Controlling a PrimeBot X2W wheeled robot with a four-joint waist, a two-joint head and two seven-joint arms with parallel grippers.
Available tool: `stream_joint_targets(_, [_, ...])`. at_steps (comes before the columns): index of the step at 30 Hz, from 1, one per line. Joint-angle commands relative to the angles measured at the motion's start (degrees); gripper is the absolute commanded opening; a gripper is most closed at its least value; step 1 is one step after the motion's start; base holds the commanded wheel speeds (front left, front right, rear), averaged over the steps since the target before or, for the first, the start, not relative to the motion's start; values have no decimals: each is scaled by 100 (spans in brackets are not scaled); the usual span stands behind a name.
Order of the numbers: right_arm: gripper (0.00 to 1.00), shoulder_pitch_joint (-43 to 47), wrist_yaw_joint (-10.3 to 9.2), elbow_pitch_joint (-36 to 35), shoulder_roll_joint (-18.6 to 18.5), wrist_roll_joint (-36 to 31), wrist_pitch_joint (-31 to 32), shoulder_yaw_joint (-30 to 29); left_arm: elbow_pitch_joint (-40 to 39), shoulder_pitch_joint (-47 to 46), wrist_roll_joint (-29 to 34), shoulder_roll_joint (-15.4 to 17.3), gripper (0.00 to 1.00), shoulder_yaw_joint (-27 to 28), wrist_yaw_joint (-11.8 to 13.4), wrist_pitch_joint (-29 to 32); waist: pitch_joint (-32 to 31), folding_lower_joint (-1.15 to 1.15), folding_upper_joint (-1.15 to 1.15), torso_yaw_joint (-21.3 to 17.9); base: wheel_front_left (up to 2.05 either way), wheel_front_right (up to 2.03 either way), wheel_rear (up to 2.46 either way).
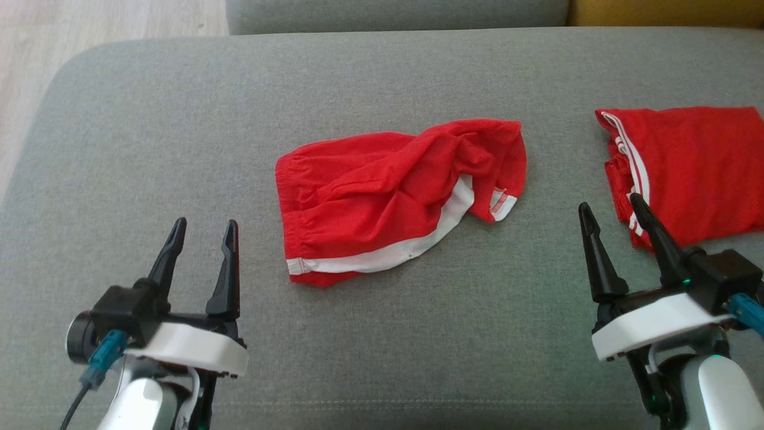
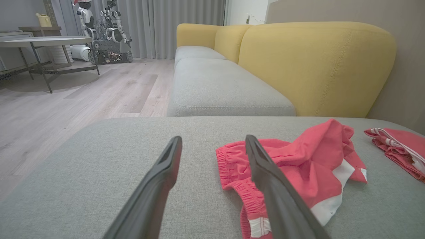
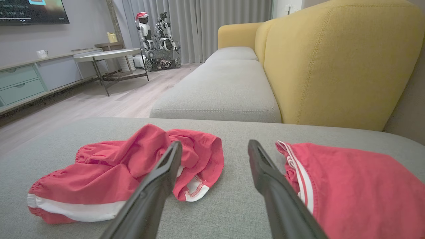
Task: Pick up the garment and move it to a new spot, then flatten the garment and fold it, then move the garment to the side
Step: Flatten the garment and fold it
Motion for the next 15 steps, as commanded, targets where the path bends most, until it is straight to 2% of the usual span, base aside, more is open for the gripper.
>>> stream_joint_targets(1, [100, -159, -4, -167, -15, 2, 25, 107, -209, -231, 14, 133, 100, 206, 38, 3, 18, 0, 0, 14, 0, 0, 0])
stream_joint_targets(7, [100, -787, -4, 570, -207, 144, 70, 499, -198, -387, 7, 101, 100, 137, -8, -3, 182, 0, 0, 157, 0, 0, 0])
stream_joint_targets(15, [100, -1925, -4, 2491, -258, 452, -69, 1378, -40, -730, 4, -27, 100, -22, -161, -65, 490, 0, 0, 525, 0, 0, 0])
